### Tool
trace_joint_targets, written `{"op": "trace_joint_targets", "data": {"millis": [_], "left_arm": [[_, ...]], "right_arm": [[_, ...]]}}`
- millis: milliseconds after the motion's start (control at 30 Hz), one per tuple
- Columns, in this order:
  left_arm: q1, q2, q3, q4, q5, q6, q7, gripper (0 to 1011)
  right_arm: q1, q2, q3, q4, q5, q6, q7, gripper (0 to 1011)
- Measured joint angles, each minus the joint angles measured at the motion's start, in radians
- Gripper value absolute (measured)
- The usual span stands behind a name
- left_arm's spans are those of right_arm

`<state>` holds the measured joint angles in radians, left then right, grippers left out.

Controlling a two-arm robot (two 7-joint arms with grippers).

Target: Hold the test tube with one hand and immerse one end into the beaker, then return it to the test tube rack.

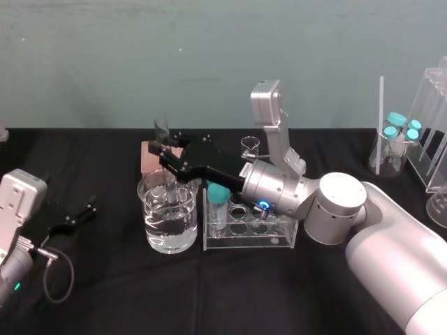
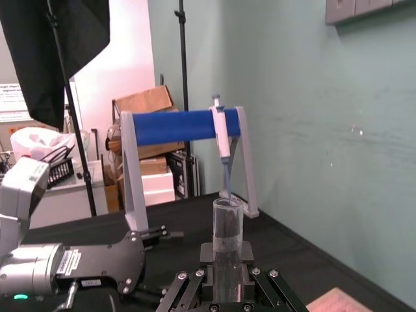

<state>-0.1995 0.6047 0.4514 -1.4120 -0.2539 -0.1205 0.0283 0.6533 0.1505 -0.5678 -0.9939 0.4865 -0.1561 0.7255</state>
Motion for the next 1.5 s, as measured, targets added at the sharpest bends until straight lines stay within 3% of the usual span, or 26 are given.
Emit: {"op": "trace_joint_targets", "data": {"millis": [300, 733, 967, 1167, 1500], "left_arm": [[0.0, 0.0, 0.0, 0.0, 0.0, 0.0, 0.0, 1000], [0.0, 0.0, 0.0, 0.0, 0.0, 0.0, 0.0, 1000], [0.0, 0.0, 0.0, 0.0, 0.0, 0.0, 0.0, 1000], [0.0, 0.0, 0.0, 0.0, 0.0, 0.0, 0.0, 1000], [0.0, 0.0, 0.0, 0.0, 0.0, 0.0, 0.0, 1000]], "right_arm": [[-0.003, 0.016, 0.012, -0.064, 0.008, -0.02, -0.002, 230], [-0.037, 0.07, 0.045, -0.214, 0.032, -0.039, -0.034, 230], [-0.061, 0.119, 0.096, -0.287, 0.017, -0.066, -0.107, 230], [-0.112, 0.169, 0.167, -0.356, -0.028, -0.075, -0.209, 230], [-0.219, 0.212, 0.222, -0.416, -0.073, -0.018, -0.295, 230]]}}
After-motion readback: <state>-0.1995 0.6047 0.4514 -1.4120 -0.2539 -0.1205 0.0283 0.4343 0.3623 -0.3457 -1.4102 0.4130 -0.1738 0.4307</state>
